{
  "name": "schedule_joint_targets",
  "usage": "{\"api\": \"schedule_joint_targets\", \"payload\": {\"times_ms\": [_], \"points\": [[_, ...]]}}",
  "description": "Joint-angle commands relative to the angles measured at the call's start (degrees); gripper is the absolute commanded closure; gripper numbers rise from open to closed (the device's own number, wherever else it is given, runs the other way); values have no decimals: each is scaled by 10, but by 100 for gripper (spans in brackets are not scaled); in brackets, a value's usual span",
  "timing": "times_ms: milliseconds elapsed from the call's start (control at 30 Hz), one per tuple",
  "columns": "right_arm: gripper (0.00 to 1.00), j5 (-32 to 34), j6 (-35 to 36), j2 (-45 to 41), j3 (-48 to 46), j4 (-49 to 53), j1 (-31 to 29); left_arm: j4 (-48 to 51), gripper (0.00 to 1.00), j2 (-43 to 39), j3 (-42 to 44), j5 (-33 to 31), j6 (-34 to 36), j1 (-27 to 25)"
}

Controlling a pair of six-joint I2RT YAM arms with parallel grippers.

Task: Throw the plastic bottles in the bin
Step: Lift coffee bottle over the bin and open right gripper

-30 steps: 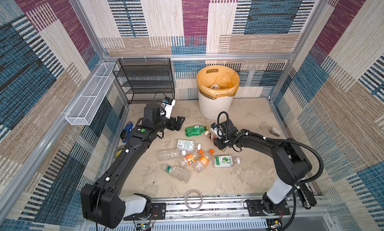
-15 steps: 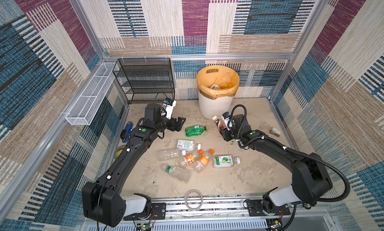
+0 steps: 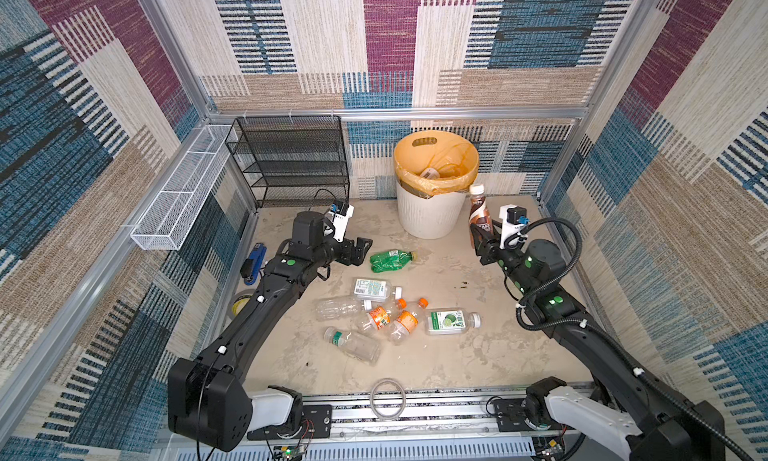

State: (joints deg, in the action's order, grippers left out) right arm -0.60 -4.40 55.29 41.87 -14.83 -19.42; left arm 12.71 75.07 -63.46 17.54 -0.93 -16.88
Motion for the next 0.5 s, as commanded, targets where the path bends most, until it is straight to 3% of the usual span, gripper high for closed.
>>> {"api": "schedule_joint_targets", "payload": {"times_ms": [0,300,467], "points": [[48,16,25,-47,-34,-153,0,-48,9,-9,17,19,-17,1],[49,18,71,-124,-97,-375,0,-90,8,-12,43,40,-18,0],[49,27,71,-156,-118,-431,0,-104,8,-14,52,48,-17,0]]}}
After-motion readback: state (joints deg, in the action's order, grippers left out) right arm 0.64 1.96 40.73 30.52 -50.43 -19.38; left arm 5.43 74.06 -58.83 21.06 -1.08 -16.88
